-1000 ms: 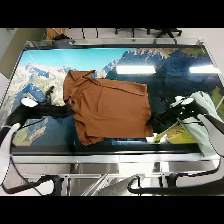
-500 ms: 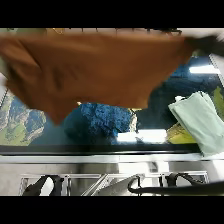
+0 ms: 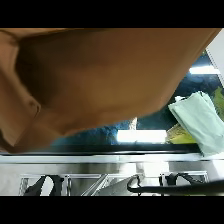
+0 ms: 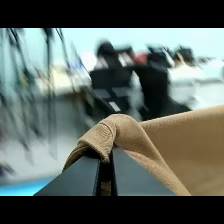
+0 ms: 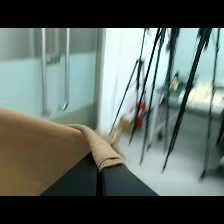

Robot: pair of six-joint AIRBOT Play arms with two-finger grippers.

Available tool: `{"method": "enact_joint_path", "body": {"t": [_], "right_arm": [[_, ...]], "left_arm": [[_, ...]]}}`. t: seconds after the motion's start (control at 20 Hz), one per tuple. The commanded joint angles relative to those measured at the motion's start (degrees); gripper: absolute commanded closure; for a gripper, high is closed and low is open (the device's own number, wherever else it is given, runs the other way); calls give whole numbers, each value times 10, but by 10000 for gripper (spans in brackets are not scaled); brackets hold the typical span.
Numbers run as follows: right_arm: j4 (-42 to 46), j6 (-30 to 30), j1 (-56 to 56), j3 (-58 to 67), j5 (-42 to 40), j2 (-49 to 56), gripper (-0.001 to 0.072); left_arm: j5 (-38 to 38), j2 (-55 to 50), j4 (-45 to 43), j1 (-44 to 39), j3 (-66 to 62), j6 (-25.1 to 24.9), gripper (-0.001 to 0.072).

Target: Fold the shirts.

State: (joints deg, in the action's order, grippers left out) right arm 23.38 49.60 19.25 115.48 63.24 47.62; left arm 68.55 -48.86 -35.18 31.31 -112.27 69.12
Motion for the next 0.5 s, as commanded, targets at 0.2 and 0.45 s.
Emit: {"method": "enact_joint_path", "body": {"t": [0.2,0.45], "right_arm": [[64,-27,-102,-202,33,193,694],[135,-34,-133,-249,-97,412,693]], "left_arm": [[-33,-265,-102,-237,199,-59,687],[-71,-561,-147,-266,204,-63,687]]}}
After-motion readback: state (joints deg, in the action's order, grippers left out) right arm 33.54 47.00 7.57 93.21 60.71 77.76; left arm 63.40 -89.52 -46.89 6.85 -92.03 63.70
